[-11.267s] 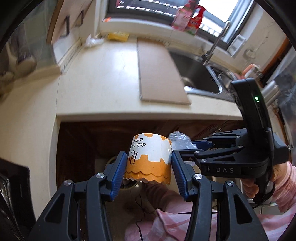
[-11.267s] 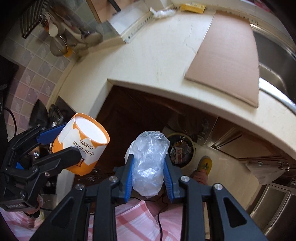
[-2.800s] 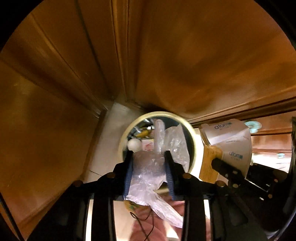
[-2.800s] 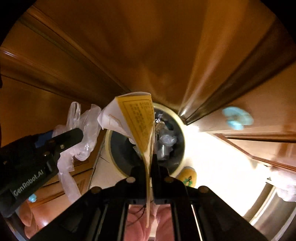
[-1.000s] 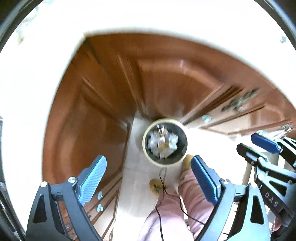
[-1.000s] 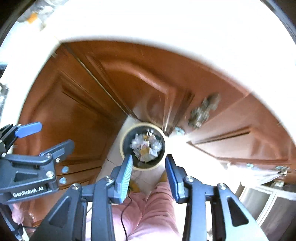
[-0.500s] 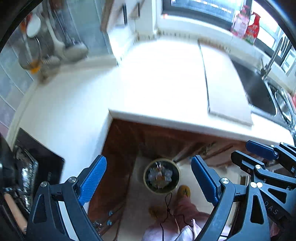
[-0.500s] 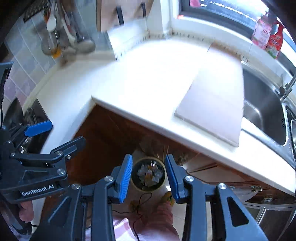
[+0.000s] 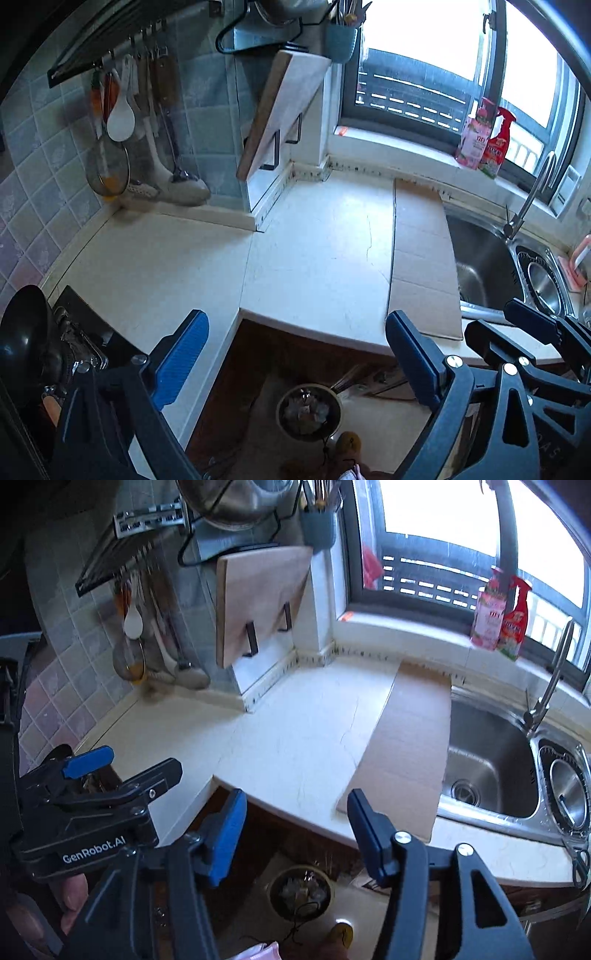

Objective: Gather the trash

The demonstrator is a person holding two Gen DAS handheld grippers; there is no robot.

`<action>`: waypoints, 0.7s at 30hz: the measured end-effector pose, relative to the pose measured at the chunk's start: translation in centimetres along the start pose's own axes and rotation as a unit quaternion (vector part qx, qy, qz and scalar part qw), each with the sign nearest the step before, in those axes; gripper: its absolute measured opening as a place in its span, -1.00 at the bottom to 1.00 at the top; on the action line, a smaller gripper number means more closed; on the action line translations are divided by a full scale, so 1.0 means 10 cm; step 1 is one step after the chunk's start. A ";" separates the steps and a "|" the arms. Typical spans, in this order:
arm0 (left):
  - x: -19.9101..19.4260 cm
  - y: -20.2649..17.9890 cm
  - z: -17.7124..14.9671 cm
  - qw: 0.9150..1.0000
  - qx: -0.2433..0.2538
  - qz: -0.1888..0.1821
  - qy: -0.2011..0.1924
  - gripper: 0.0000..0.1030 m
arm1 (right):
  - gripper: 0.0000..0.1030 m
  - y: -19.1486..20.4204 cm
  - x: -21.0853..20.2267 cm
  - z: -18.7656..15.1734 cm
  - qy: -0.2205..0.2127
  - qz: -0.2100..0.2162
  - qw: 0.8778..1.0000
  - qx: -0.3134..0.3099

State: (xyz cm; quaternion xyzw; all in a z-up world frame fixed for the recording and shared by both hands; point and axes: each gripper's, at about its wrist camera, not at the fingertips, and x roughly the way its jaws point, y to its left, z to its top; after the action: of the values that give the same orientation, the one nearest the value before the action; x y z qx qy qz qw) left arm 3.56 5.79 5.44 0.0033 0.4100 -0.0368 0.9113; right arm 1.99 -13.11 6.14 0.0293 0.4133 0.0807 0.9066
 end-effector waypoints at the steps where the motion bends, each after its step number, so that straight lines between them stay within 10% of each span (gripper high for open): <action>1: -0.03 -0.01 0.01 1.000 -0.001 -0.001 -0.002 0.87 | 0.12 -0.01 0.00 0.02 -0.003 -0.001 1.000 0.001; 21: -0.04 -0.08 0.16 1.000 0.005 0.020 -0.014 0.88 | 0.12 -0.09 -0.01 0.13 -0.015 0.000 1.000 0.023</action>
State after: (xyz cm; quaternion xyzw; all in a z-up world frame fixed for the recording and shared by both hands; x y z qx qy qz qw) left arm 4.43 4.98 6.79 0.0150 0.3972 -0.0209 0.9174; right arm 2.99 -14.03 6.92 0.0512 0.4017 0.0709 0.9116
